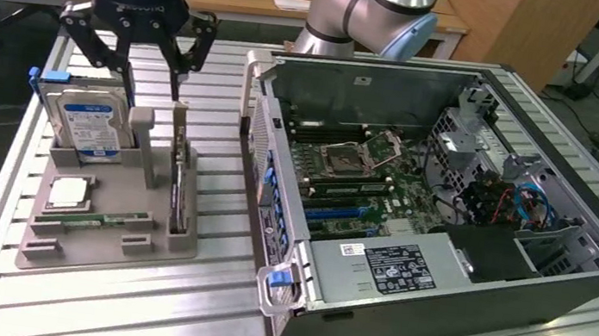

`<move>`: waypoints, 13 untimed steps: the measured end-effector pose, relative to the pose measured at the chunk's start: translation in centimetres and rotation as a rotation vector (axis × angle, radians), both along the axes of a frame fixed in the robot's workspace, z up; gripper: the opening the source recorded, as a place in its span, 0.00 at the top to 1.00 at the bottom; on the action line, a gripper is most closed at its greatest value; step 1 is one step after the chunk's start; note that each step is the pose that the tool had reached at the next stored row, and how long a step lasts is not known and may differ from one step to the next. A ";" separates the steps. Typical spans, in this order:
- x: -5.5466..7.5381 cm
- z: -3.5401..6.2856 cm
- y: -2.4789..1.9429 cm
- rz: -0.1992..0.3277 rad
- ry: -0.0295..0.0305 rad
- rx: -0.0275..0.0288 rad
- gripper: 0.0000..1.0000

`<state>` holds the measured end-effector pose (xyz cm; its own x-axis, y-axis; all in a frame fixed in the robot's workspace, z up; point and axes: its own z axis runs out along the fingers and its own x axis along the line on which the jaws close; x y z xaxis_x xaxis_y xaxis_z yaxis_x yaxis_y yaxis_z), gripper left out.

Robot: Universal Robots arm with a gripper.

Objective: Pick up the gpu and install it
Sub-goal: 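Pick up the gpu and move the gpu toward the slot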

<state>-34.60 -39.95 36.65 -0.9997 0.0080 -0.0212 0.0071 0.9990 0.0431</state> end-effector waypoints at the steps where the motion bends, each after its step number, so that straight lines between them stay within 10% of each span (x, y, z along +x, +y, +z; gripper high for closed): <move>1: 0.0 -0.18 -0.11 0.000 0.0000 0.0000 0.47; 13: 0.3 -2.36 -1.62 0.000 0.0000 0.0000 0.47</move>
